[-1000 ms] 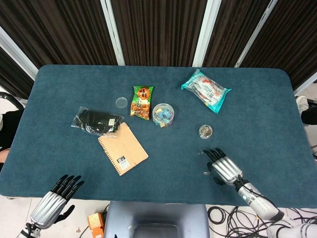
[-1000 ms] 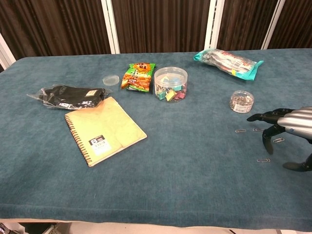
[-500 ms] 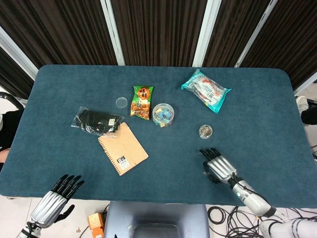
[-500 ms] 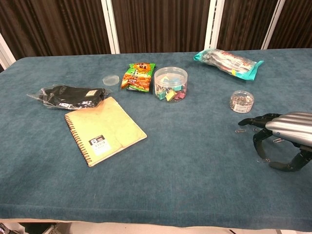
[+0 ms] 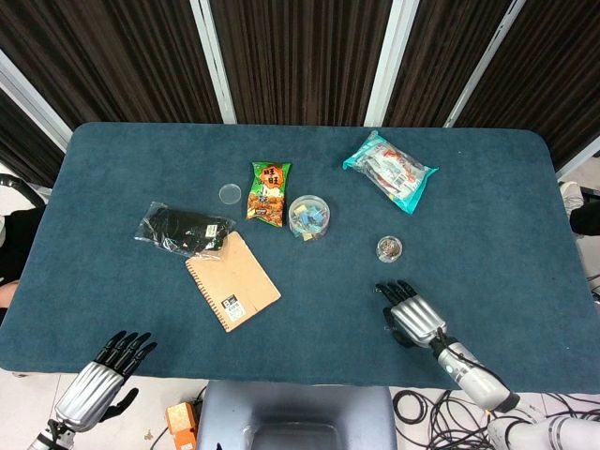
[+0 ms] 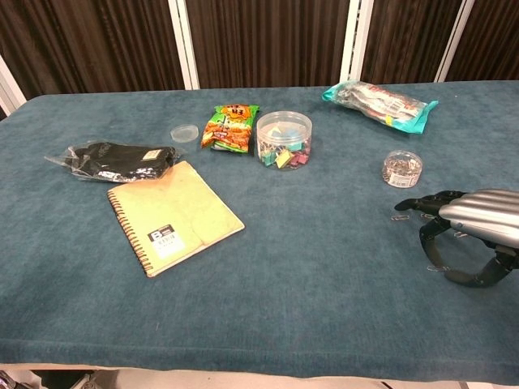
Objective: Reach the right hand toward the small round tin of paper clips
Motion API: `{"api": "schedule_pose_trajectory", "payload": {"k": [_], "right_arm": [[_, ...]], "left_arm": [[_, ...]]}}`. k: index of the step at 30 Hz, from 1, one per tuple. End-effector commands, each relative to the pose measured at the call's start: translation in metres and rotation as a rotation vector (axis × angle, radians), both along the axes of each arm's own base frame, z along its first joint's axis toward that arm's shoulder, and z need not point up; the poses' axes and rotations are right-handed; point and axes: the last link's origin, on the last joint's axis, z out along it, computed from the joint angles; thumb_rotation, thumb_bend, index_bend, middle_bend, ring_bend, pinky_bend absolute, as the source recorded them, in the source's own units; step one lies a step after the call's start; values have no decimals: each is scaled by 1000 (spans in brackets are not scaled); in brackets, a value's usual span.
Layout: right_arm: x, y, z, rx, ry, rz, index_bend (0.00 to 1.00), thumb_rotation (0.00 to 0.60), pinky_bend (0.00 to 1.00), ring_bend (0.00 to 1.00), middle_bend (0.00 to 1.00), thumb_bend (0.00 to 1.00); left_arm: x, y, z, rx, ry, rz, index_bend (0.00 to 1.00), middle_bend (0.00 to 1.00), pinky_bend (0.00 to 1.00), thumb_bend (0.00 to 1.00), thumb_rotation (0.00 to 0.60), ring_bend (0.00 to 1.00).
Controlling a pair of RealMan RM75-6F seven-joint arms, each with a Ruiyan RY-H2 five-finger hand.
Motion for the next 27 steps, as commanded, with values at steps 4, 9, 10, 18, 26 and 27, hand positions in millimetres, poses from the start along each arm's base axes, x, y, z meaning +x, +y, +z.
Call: {"api": "schedule_pose_trajectory", "payload": {"k": [4,9,10,18,26,27], "right_arm": [[0,0,-2,-2,-1,-2,571,600,0,0,0,328],[0,1,-4,-1,-3,1,624,600,0,0,0,333],[0,2,-4,-1,-3,2,633,600,0,0,0,335],[0,1,-4,-7,-4,2,664,600,0,0,1,406],[8,-5,8,-40,-47,7,673,600,0,0,9,466],[9,-7,11,-49,-56,6,675,600,0,0,10,468]], "left_arm": [[-2,0,1,-3,-1,2,0,0,0,391,600,0],[-3,-1,3,1,-5,3,0,0,0,391,600,0],[-4,0,3,1,-6,5,0,0,0,391,600,0],[-5,-1,4,0,-6,7,0,0,0,392,600,0],[-5,0,4,1,-5,7,0,0,0,390,600,0],[-5,0,4,2,-6,7,0,0,0,390,600,0]]}}
